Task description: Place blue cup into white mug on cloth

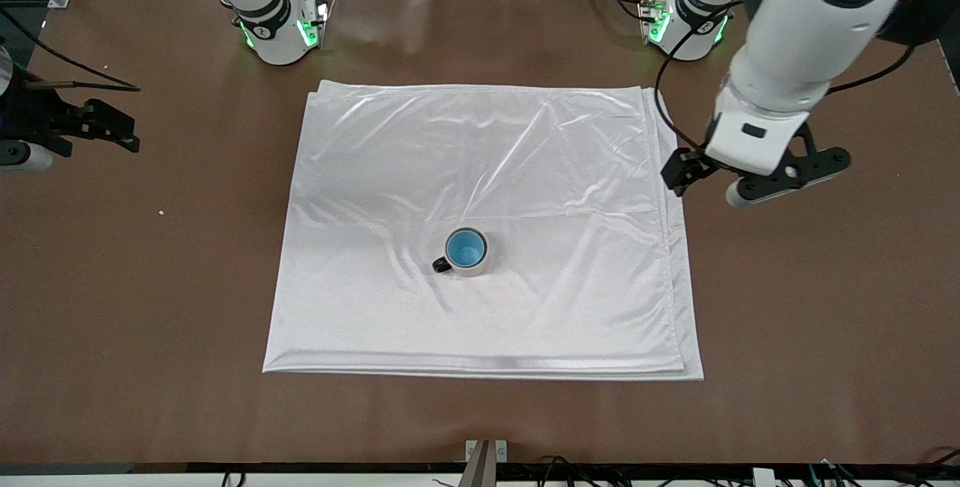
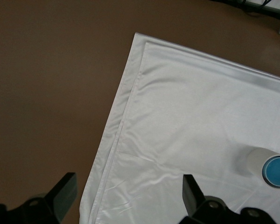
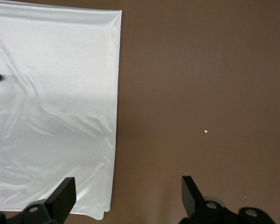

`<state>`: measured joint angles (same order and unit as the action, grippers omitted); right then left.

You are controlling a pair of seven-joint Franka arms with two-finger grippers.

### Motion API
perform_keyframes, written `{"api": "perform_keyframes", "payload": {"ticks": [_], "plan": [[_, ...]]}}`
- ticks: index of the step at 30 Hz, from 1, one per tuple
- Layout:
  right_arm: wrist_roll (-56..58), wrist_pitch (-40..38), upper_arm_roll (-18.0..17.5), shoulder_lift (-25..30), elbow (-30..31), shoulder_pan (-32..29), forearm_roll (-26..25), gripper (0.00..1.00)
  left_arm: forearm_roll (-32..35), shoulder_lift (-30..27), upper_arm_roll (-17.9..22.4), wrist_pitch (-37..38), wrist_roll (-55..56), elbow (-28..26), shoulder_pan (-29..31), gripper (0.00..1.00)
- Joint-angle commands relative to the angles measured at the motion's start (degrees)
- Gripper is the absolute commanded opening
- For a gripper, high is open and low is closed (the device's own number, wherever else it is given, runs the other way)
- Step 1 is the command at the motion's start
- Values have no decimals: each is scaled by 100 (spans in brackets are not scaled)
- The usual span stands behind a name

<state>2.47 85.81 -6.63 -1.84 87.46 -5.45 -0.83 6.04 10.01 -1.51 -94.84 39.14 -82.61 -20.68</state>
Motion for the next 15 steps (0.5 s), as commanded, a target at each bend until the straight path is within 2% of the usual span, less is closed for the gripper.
{"api": "perform_keyframes", "payload": {"ticks": [1,9,15], "plan": [[7,58,-49,61,-36,-44,92,100,-446,-394,-52,71,-898,-387,582,100],[7,471,4,52,-27,-52,100,100,-481,-676,-52,44,-1592,-748,1136,100],[-1,639,4,44,-10,-70,100,100,-719,-921,-60,-377,-1980,-1248,1488,100]]}}
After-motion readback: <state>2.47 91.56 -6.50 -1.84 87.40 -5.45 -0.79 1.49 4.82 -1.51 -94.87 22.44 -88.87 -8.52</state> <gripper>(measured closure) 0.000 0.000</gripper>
